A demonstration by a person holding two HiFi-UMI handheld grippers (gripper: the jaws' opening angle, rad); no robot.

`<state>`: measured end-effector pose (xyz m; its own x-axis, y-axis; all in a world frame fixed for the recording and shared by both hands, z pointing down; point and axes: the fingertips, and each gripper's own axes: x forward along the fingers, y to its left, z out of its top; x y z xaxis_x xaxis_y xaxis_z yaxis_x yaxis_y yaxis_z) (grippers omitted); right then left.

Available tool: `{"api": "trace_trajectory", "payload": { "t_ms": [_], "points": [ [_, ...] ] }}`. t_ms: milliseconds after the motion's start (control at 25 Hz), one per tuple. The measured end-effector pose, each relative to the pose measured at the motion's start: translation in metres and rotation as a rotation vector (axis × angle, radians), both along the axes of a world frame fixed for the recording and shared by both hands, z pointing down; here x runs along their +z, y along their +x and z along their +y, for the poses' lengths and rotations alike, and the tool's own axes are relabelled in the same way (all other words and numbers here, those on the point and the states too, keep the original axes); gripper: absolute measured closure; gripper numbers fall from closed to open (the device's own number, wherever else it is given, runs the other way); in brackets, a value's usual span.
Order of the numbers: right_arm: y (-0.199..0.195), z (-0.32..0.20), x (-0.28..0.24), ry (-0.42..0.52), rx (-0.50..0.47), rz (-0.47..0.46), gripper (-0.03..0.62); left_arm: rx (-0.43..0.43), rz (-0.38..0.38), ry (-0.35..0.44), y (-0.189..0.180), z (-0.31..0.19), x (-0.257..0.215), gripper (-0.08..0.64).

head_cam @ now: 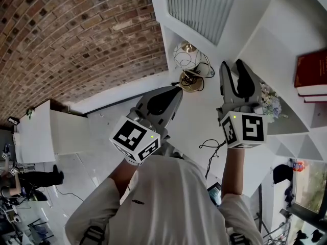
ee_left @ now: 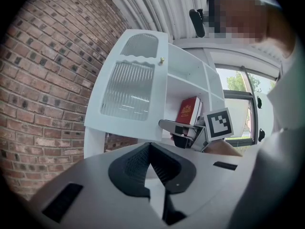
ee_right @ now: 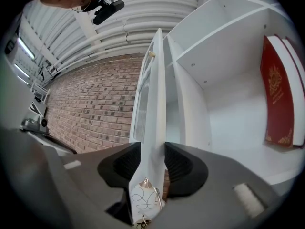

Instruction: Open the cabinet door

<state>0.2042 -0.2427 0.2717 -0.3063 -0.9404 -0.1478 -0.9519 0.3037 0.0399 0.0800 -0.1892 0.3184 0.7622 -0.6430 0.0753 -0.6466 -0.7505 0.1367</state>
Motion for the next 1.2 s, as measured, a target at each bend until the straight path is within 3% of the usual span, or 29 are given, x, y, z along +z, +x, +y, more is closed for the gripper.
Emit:
{"api": "trace_trajectory", "payload": {
  "t_ms": [1200],
  "points": [
    [-0.033,0.031,0.001,-0.013,-0.056,0.006,0.439,-0.052,0.021,0.002,-0.029,0.027,0.001,0.551]
  ]
}}
